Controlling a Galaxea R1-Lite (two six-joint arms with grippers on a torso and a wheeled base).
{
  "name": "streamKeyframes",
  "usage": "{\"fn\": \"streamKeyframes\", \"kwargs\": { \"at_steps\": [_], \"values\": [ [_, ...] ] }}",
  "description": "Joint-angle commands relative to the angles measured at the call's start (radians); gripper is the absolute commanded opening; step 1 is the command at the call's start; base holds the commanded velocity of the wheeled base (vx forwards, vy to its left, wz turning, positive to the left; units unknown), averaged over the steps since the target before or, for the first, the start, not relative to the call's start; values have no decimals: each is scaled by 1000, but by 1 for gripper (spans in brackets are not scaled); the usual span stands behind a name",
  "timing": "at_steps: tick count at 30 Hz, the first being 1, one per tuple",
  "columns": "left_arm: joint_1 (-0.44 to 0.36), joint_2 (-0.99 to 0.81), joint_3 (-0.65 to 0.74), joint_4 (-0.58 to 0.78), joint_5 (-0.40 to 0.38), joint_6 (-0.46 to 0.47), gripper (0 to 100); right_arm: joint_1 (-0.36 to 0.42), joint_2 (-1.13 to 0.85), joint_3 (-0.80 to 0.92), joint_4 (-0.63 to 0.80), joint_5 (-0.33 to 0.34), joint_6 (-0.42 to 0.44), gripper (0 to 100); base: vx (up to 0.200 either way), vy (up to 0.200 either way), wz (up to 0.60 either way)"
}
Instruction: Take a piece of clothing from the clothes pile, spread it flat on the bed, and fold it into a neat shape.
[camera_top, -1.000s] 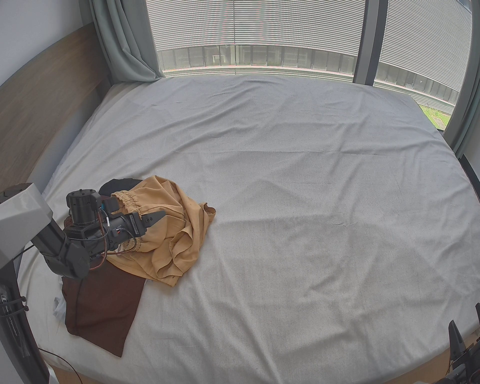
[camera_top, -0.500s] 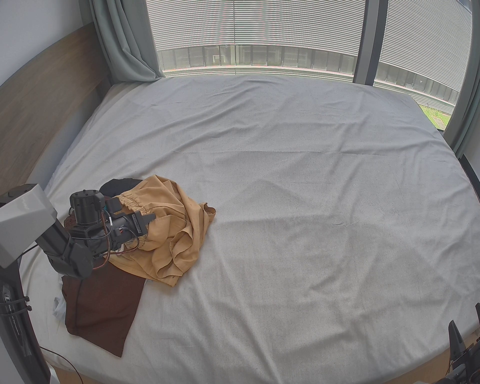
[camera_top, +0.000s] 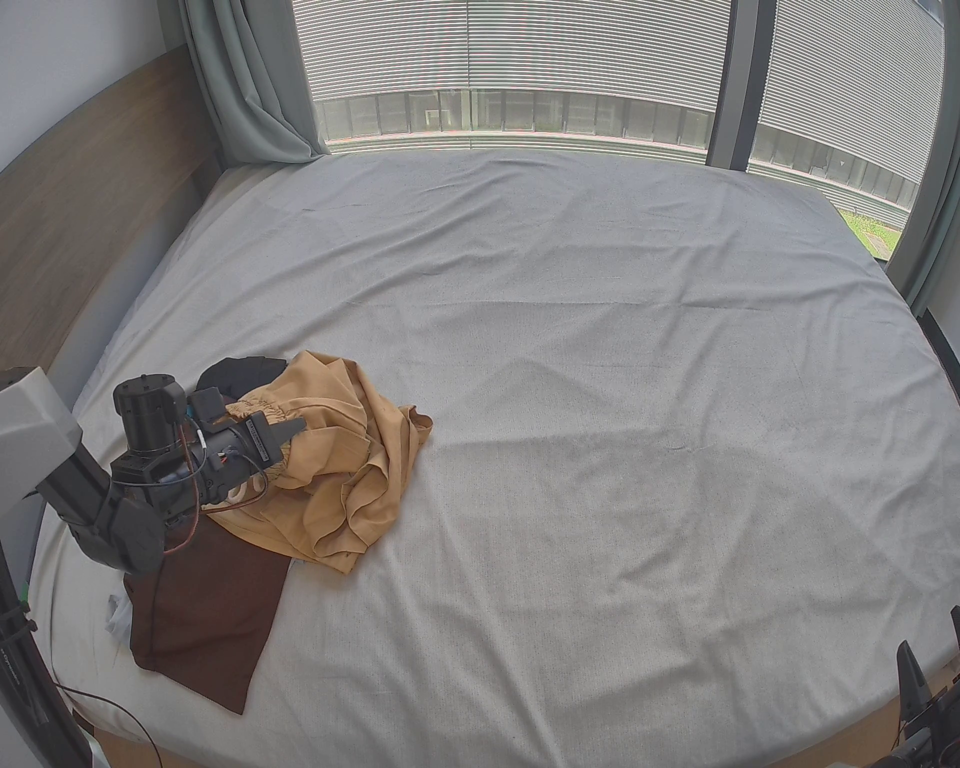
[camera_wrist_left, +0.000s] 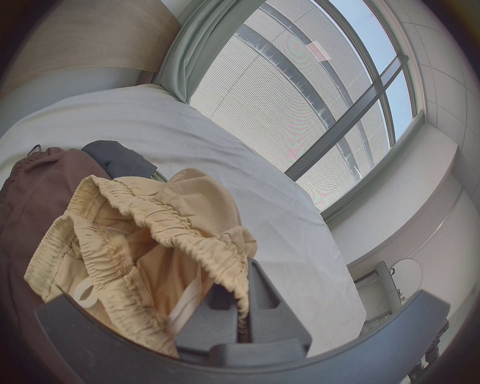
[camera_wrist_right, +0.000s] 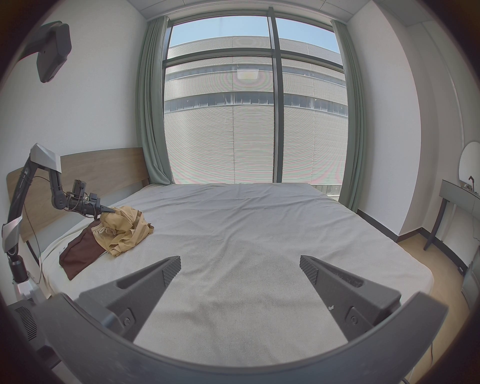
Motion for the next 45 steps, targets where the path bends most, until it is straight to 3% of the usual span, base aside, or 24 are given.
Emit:
{"fn": "streamKeyframes", "kwargs": {
  "at_steps": [1, 12, 24, 38, 40, 45],
  "values": [
    [-4, -91, 67, -20, -2, -16, 0, 0, -7, 16, 0, 0, 0, 100, 0, 0, 0],
    [-21, -128, 152, -130, -12, -45, 0, 0, -9, 16, 0, 0, 0, 100, 0, 0, 0],
    [-17, -241, 167, -121, -158, -45, 0, 0, -7, 16, 0, 0, -2, 100, 0, 0, 0],
    [-72, -364, 236, -133, -127, -121, 0, -1, -7, 16, 0, 0, -3, 100, 0, 0, 0],
    [-98, -404, 248, -132, -101, -177, 0, -1, -9, 16, 0, 2, -3, 100, 0, 0, 0],
    [-147, -427, 250, -135, -45, -205, 0, -1, -7, 16, 0, 2, -5, 100, 0, 0, 0]
  ]
}}
